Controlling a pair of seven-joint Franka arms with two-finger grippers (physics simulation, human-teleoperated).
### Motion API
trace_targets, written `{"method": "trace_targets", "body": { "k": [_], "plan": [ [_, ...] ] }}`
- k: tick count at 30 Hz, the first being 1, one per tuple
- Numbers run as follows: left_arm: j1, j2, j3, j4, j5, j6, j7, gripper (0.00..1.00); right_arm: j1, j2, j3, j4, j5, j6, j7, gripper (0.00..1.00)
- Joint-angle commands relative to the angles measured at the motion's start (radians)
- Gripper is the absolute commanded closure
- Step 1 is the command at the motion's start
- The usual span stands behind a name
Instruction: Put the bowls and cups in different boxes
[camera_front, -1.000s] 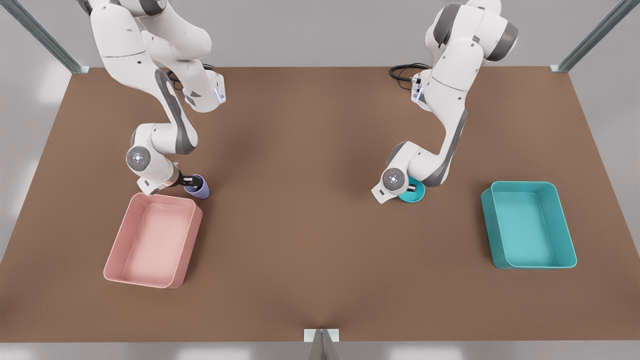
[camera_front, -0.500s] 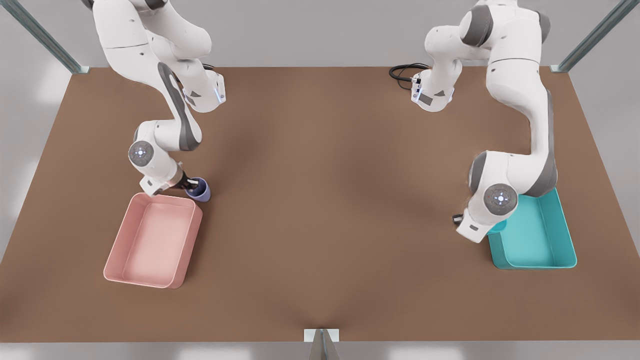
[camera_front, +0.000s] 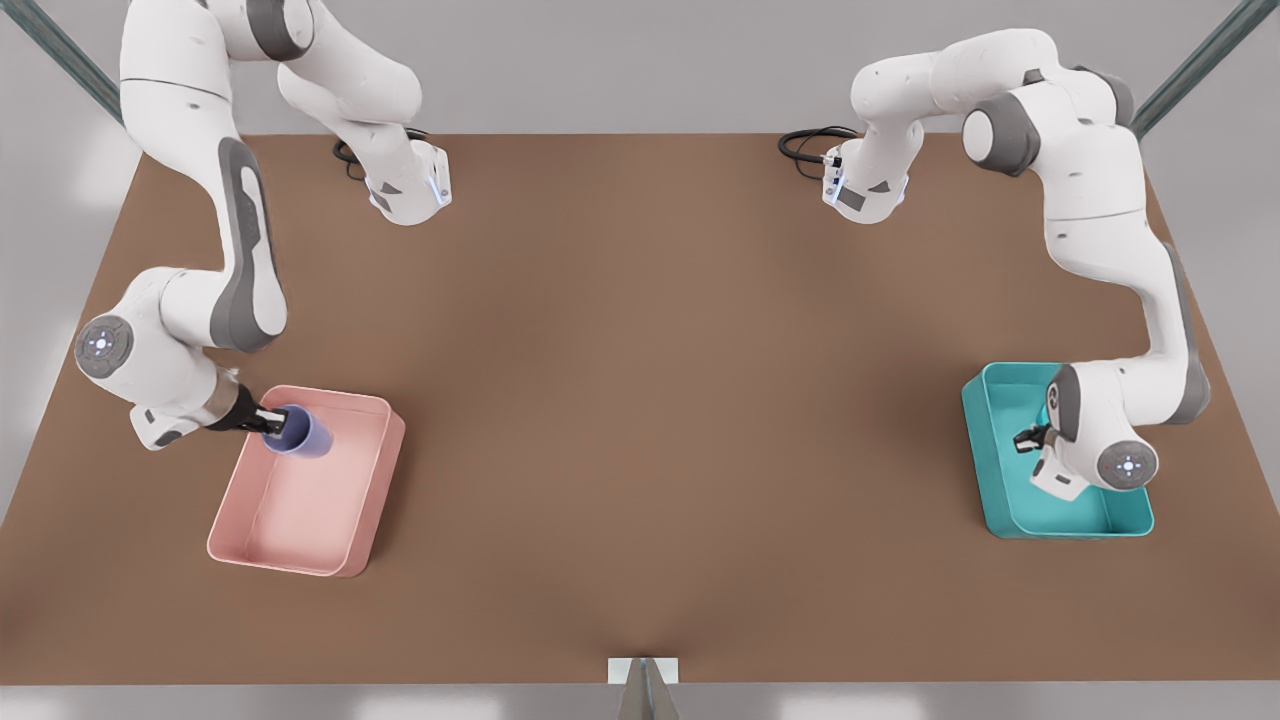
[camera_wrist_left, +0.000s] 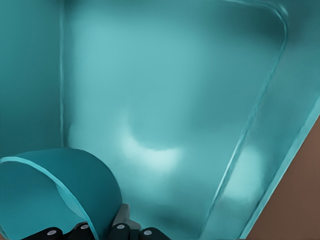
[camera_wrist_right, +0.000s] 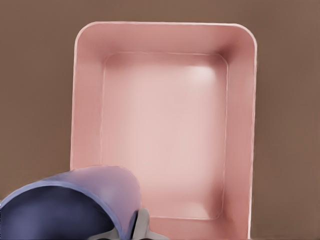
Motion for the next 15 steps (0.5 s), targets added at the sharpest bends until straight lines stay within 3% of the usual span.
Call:
{"method": "trace_targets", "body": {
  "k": [1, 5, 6, 7, 10, 13, 14, 15],
  "plan": [
    [0.013, 0.021, 0.0, 0.0, -0.002, 0.117, 0.176, 0.79, -0.006, 0.03, 0.001, 0.013, -0.007, -0.029, -0.226, 0.79],
    [0.031, 0.052, -0.001, 0.002, -0.001, 0.162, 0.176, 0.79, -0.018, 0.154, 0.001, 0.067, 0.002, -0.003, -0.216, 0.79],
    [0.031, 0.054, -0.003, 0.002, -0.001, 0.162, 0.176, 0.6, -0.029, 0.203, 0.001, 0.102, 0.003, 0.006, -0.217, 0.79],
    [0.033, 0.055, -0.006, 0.0, -0.002, 0.162, 0.181, 0.04, -0.041, 0.244, 0.001, 0.133, 0.006, 0.006, -0.22, 0.79],
    [0.056, 0.029, -0.035, 0.0, -0.023, 0.137, 0.181, 0.0, -0.043, 0.296, 0.001, 0.148, 0.006, 0.037, -0.22, 0.79],
    [0.142, -0.185, -0.175, 0.0, -0.054, -0.044, 0.181, 0.0, -0.043, 0.327, 0.001, 0.148, 0.006, 0.071, -0.216, 0.79],
    [0.112, -0.27, -0.175, 0.002, -0.131, -0.087, 0.181, 0.0, -0.043, 0.332, 0.001, 0.148, 0.012, 0.071, -0.21, 0.6],
    [0.04, -0.342, -0.175, 0.003, -0.142, -0.131, 0.178, 0.0, -0.054, 0.339, 0.002, 0.148, 0.022, 0.071, -0.211, 0.0]
  ]
}}
